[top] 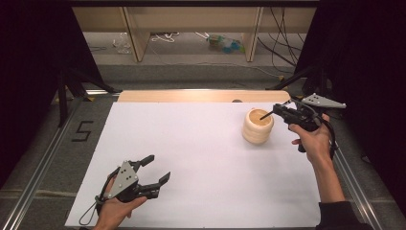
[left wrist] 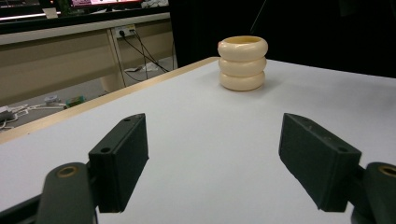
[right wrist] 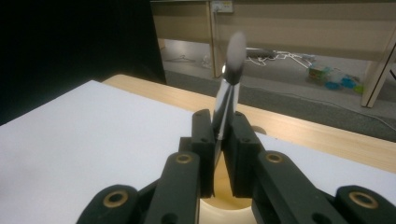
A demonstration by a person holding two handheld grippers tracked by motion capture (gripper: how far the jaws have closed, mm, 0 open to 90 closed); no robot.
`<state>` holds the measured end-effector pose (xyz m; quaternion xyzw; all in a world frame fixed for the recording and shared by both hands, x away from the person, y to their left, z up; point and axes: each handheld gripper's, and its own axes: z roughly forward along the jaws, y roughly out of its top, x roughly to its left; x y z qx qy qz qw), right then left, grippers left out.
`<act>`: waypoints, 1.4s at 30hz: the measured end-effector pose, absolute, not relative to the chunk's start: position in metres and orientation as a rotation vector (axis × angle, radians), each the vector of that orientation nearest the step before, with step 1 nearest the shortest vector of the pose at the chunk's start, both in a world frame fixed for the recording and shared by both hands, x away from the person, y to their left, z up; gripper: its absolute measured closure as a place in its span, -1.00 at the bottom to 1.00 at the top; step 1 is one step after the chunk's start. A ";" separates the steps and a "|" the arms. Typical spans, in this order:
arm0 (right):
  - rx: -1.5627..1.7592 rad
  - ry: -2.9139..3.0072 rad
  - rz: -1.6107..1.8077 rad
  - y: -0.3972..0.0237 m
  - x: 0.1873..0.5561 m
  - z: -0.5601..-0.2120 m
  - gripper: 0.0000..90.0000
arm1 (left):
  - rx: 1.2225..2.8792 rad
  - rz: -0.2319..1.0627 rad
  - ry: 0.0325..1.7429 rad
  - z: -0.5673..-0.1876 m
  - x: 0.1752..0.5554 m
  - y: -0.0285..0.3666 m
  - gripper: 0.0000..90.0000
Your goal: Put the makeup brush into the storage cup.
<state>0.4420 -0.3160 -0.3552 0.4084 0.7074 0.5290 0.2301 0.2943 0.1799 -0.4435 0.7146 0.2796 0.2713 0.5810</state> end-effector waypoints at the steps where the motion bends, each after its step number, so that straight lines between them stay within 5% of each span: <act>1: 1.137 1.947 1.455 -0.316 0.443 -0.355 0.86 | 1.671 0.636 0.651 -0.443 0.295 0.180 -0.46; 42: 1.159 1.980 1.364 -0.311 0.468 -0.370 0.86 | 1.676 0.639 0.641 -0.443 0.294 0.180 -0.45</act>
